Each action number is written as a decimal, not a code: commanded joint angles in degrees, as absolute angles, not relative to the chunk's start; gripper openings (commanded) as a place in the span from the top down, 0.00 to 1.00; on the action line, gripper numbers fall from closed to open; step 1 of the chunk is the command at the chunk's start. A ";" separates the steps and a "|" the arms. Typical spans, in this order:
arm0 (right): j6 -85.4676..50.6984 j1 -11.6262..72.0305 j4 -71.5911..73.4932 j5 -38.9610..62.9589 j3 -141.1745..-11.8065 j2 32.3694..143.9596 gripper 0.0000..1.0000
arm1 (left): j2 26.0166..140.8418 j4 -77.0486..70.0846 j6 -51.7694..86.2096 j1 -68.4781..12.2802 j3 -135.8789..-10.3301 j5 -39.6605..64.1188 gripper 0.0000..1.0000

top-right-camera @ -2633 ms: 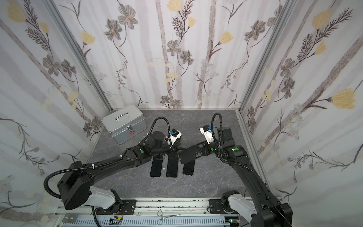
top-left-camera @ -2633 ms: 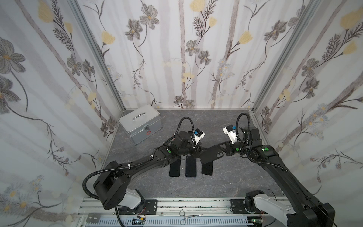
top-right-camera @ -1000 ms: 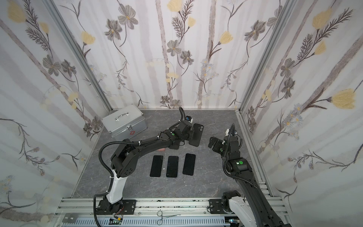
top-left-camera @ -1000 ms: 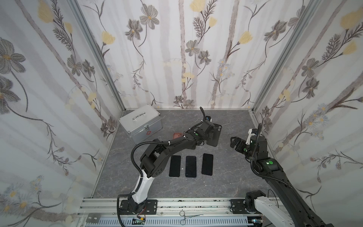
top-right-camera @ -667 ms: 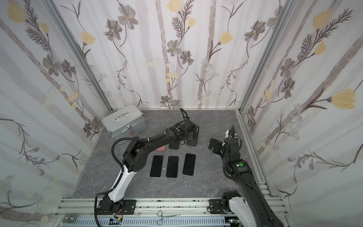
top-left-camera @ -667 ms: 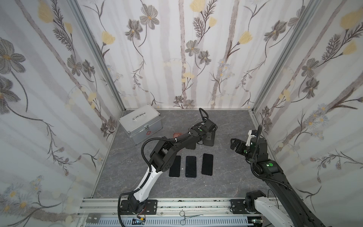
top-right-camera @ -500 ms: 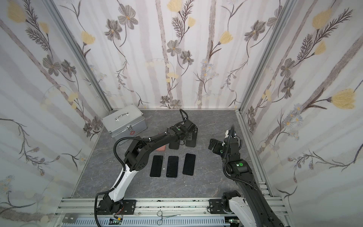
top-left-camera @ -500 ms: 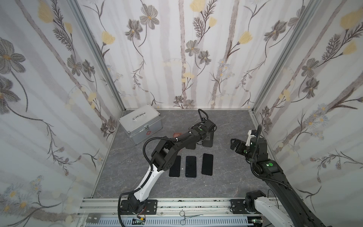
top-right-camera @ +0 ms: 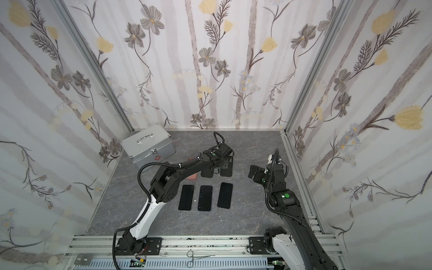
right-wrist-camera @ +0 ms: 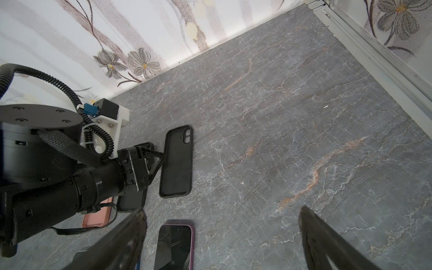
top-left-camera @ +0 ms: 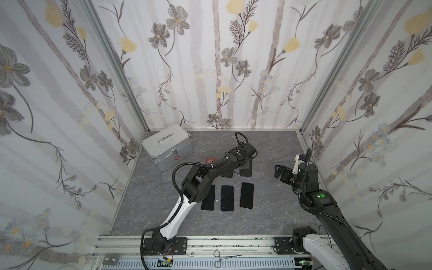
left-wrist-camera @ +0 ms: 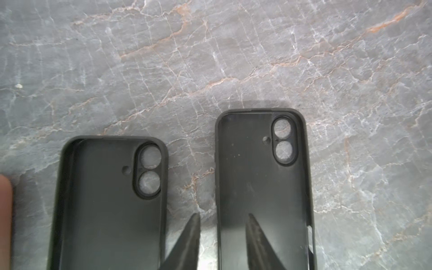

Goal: Take the phone out of the phone case
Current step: Place the phone case at the center of the table, then reset both arms

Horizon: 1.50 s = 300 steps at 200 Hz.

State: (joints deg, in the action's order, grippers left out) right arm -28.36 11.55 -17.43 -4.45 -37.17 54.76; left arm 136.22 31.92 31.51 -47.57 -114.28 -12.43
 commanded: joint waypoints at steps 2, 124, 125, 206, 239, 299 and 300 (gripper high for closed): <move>-27.17 11.60 -11.64 -5.71 -36.93 53.74 0.00 | 130.47 31.35 30.21 -47.53 -114.70 -14.02 0.53; -12.43 11.29 29.58 -21.82 -19.72 58.79 0.00 | 65.96 -25.92 17.42 -41.48 -35.40 -26.75 0.27; -12.23 11.27 29.82 -21.89 -19.66 59.01 0.00 | 65.24 -26.19 17.37 -41.26 -34.66 -26.91 0.27; -2.89 7.45 50.07 -14.72 -17.69 75.20 0.00 | 34.92 -41.34 -0.35 -29.71 -2.30 -40.99 0.00; -2.07 2.66 56.95 -5.27 -16.58 78.34 0.00 | 38.56 -50.37 -3.07 -18.82 4.76 -33.61 0.00; -2.82 -2.81 76.35 7.72 -11.19 86.78 0.00 | 56.05 -65.38 -1.74 -6.86 2.37 -10.91 0.00; -2.73 -2.81 75.88 7.73 -11.22 86.68 0.00 | 56.63 -65.61 -1.75 -6.86 2.20 -10.69 0.00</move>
